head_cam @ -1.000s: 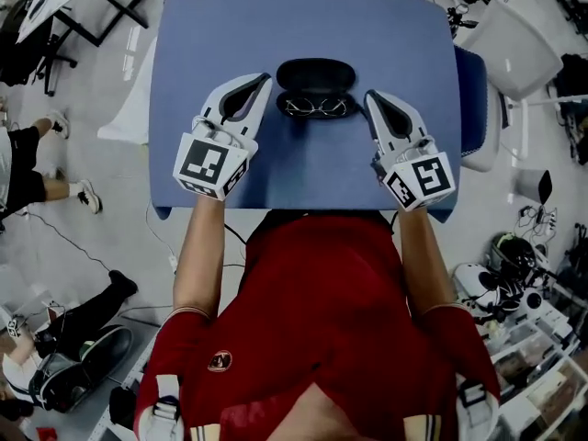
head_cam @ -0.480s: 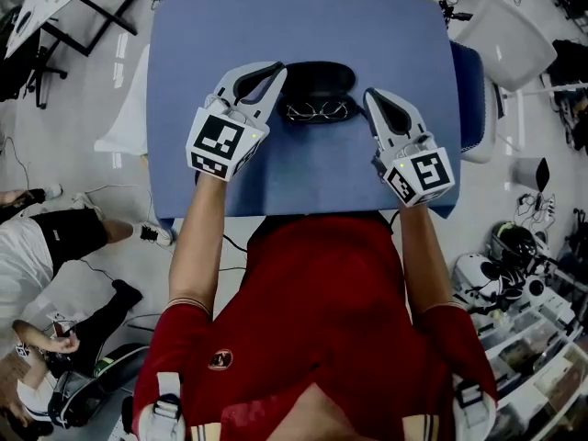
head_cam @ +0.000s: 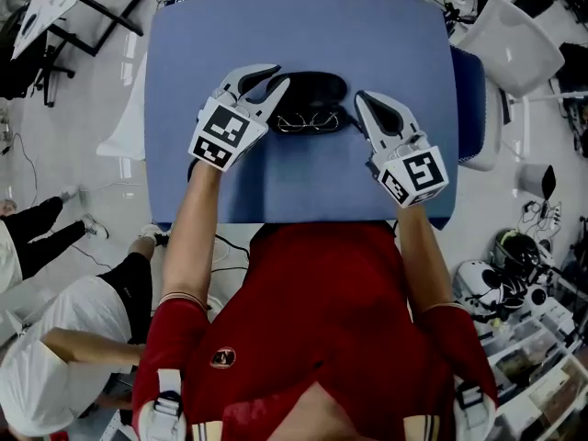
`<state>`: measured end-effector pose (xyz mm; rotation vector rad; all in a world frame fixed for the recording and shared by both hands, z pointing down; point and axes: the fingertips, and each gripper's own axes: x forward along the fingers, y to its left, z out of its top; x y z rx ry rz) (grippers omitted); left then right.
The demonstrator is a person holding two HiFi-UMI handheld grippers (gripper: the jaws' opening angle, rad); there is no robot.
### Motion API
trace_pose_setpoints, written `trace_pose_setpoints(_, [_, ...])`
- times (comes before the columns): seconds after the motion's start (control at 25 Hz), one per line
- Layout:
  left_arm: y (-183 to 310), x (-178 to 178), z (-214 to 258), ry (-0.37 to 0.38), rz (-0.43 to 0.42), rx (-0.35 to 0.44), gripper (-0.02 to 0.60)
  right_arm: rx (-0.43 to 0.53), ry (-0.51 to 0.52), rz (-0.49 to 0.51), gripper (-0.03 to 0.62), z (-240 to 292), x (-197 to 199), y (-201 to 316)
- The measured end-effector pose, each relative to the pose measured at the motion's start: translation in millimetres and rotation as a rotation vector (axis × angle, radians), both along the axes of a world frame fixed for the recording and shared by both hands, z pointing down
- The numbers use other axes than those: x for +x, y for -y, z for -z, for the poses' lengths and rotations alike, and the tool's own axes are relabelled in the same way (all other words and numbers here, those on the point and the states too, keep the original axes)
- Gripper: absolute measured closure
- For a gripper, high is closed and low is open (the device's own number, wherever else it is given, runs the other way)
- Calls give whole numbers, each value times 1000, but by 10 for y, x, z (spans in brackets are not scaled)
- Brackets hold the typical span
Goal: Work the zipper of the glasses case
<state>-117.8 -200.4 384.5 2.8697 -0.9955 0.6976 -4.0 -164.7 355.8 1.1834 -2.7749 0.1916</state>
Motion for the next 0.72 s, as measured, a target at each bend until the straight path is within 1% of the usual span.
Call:
trace_pose_setpoints(0.2, [66,120,-168,104,-71,-45,486,0,2,23,599,1,52,35])
trace_pose_setpoints(0.4, [101,241,-348,218,-166,-98,464,-11,1,29,599,-13,95,43])
trace_pose_setpoints(0.64, [149,327,-595,340,-259,-165,456,-21,9,31,599,-67,137,75])
trace_pose_setpoints(0.72, [151,331,-703,369,-287,-185,454,-22,12,32,599,-97,137,82])
